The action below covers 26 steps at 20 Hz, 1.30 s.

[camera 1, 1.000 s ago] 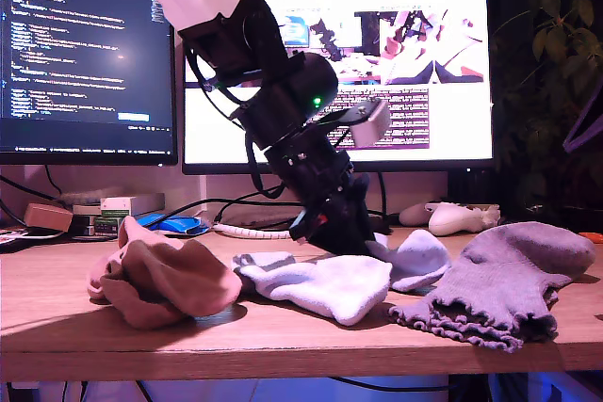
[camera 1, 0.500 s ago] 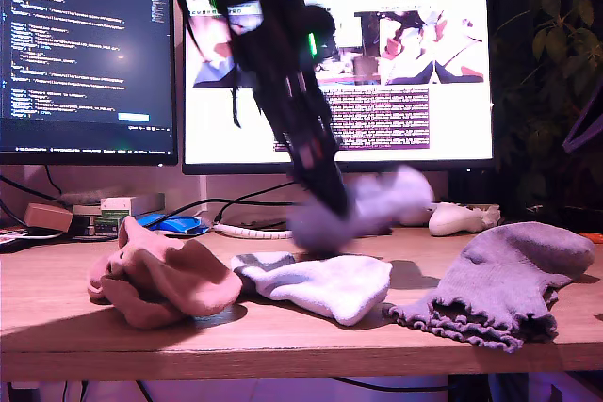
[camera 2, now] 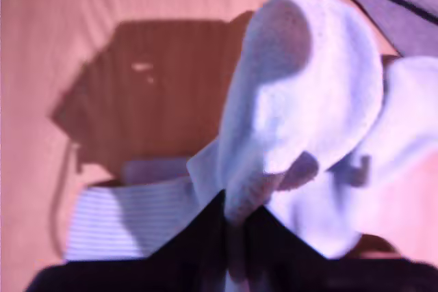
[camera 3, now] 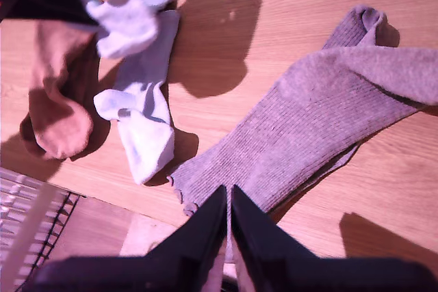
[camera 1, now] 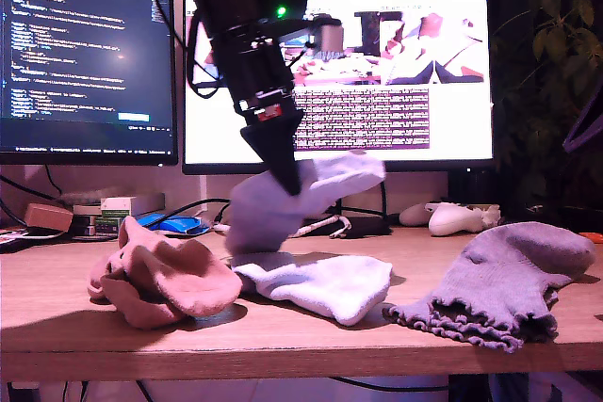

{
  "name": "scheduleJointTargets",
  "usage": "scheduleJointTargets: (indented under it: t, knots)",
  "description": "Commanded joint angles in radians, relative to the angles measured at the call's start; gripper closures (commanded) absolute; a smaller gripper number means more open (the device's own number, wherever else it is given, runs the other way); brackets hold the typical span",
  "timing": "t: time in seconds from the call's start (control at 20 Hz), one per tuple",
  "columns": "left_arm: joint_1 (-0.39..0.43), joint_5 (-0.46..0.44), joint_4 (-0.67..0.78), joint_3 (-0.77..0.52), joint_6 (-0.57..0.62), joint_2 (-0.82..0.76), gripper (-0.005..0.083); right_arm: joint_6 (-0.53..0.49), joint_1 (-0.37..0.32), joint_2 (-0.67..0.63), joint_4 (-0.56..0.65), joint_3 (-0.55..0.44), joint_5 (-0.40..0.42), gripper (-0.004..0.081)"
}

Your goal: Pair up the socks based on colour and pattern, by placing them on top of one another

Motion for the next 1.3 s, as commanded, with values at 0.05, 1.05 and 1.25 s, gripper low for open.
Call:
scheduleJointTargets:
  t: [0.05, 1.05, 1.25]
  knots:
    - [-0.022, 0.053, -0.038, 0.004, -0.028, -0.029, 0.0797, 0.002, 0.003, 0.005, 0.01, 0.01, -0.007, 0.078]
    - [-0.062, 0.253, -0.129, -0.048, -0.134, 0.029, 0.0248, 0.005, 0.003, 0.005, 0.011, 0.01, -0.032, 0.078]
    - [-0.061, 0.248, -0.126, -0.048, -0.131, 0.029, 0.0264, 0.006, 0.003, 0.005, 0.011, 0.01, -0.032, 0.078]
